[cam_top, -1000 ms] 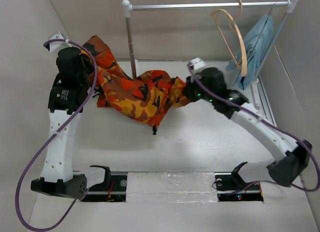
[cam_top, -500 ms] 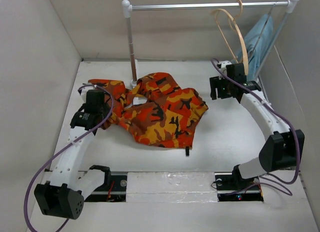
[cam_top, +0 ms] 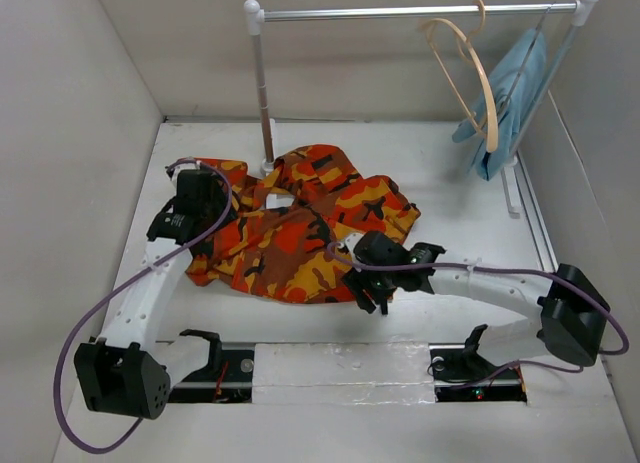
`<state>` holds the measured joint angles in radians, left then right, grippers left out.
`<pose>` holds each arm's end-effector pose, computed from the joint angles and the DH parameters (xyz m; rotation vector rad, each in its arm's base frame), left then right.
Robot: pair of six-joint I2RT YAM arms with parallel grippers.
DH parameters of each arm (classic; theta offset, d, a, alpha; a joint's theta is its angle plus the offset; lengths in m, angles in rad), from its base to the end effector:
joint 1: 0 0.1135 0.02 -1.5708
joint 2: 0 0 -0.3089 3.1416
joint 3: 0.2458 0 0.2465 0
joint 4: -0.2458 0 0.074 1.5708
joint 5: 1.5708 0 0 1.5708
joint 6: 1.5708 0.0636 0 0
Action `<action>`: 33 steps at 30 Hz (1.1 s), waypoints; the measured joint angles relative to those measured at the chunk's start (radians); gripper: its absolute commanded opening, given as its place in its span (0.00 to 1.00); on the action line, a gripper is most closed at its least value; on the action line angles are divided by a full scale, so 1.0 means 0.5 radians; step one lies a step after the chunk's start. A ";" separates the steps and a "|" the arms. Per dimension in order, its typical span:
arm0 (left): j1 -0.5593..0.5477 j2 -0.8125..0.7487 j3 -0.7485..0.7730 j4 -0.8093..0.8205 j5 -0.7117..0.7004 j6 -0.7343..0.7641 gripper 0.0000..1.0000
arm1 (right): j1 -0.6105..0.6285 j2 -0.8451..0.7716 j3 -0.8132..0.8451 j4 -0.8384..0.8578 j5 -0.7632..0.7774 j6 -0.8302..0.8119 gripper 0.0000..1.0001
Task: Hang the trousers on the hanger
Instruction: Flatten out the trousers at the center of the board.
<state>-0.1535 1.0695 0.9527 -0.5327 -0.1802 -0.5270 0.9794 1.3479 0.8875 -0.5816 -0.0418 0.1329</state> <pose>0.2239 -0.0231 0.3335 -0.5080 2.1547 -0.1779 0.1438 0.2189 0.2435 -1.1152 2.4386 0.4309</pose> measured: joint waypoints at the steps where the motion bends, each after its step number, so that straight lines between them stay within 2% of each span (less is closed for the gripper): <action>1: 0.002 0.022 0.000 0.016 0.032 -0.002 0.52 | -0.005 -0.002 -0.050 -0.014 0.047 0.069 0.71; 5: -0.009 0.116 0.000 0.080 0.139 0.006 0.51 | -0.039 -0.057 -0.186 -0.049 0.216 0.314 0.74; 8: -0.158 0.298 0.028 0.154 0.198 0.011 0.51 | -0.097 -0.085 -0.218 -0.006 0.275 0.430 0.73; 9: -0.243 0.375 0.062 0.178 0.212 0.014 0.51 | -0.117 -0.059 -0.226 0.031 0.277 0.444 0.69; 10: -0.328 0.462 0.092 0.212 0.222 0.014 0.51 | -0.132 -0.019 -0.237 0.065 0.280 0.452 0.37; 13: -0.522 0.681 0.130 0.307 0.268 0.013 0.47 | -0.157 0.143 -0.266 0.169 0.280 0.499 0.00; 14: -0.577 0.742 0.130 0.317 0.304 0.013 0.47 | -0.151 0.184 -0.272 0.171 0.281 0.500 0.00; 18: -0.594 0.772 0.079 0.381 0.380 0.012 0.44 | 0.037 0.093 -0.313 0.170 0.265 0.597 0.00; 19: -0.592 0.768 0.058 0.403 0.385 0.013 0.44 | 0.125 0.046 -0.317 0.142 0.248 0.626 0.07; 20: -0.592 0.764 0.035 0.422 0.390 0.014 0.40 | 0.199 -0.004 -0.312 0.108 0.234 0.645 0.16; 21: -0.590 0.760 0.008 0.431 0.395 0.017 0.39 | 0.262 -0.053 -0.297 0.067 0.223 0.664 0.41; 23: -0.614 0.750 -0.031 0.423 0.378 0.044 0.38 | 0.278 -0.126 -0.231 -0.043 0.222 0.660 0.61; 24: -0.662 0.748 -0.037 0.414 0.336 0.062 0.38 | 0.221 -0.156 -0.187 -0.089 0.224 0.627 0.69; 26: -0.858 0.748 -0.033 0.404 0.243 0.095 0.38 | -0.018 -0.192 -0.096 -0.125 0.218 0.522 0.72; 31: -1.571 0.752 0.060 0.423 0.154 0.143 0.38 | -0.846 -0.222 0.009 -0.011 0.224 0.251 0.70; 33: -1.730 0.760 0.080 0.462 0.179 0.141 0.38 | -1.109 -0.211 -0.017 0.053 0.170 0.174 0.70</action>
<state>-1.0187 1.4494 0.9928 -0.3019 -0.0910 -0.4564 0.4252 1.2427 0.8791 -0.5552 0.0433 0.2199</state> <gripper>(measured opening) 0.381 0.699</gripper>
